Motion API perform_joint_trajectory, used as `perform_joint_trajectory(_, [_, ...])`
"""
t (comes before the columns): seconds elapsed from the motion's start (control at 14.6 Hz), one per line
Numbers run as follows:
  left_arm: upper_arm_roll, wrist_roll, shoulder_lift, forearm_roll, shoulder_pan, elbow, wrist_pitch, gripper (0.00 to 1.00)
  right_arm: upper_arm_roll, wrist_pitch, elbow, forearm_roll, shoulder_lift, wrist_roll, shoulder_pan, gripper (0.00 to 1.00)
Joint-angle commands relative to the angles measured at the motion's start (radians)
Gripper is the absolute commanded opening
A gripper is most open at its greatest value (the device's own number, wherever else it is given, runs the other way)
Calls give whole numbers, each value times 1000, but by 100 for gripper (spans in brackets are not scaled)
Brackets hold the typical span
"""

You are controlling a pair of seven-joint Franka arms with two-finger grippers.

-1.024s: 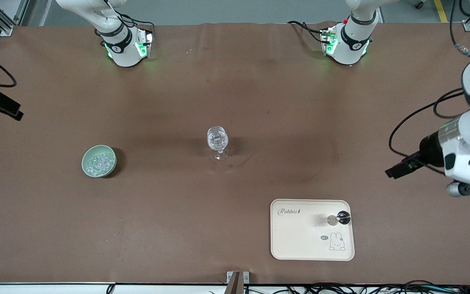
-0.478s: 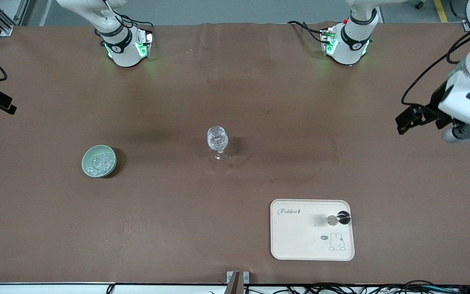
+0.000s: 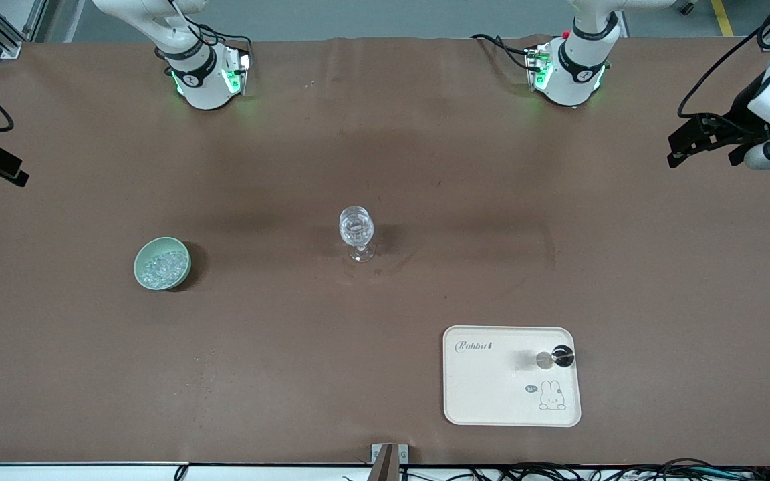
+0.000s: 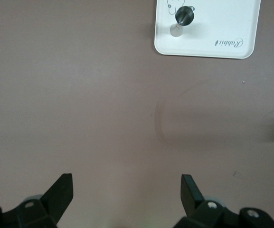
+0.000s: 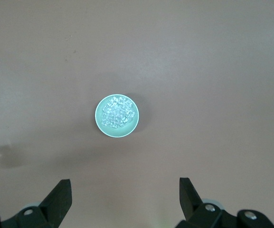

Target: Pour wine and add ice with both arms

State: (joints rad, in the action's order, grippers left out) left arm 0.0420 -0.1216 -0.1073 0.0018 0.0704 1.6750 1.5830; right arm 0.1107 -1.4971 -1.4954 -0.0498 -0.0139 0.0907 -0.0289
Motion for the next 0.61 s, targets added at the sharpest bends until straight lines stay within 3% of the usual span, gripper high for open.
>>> perform_joint_trajectory(0.0, [-2,4,-12,-5,14,17,12,100,-20,-12,-37,18,32,-9,32,100])
perform_joint_trajectory(0.55, [13,0,29,9,14,-40,-9,100,-37,-12,-17,18,31,-11,46,100])
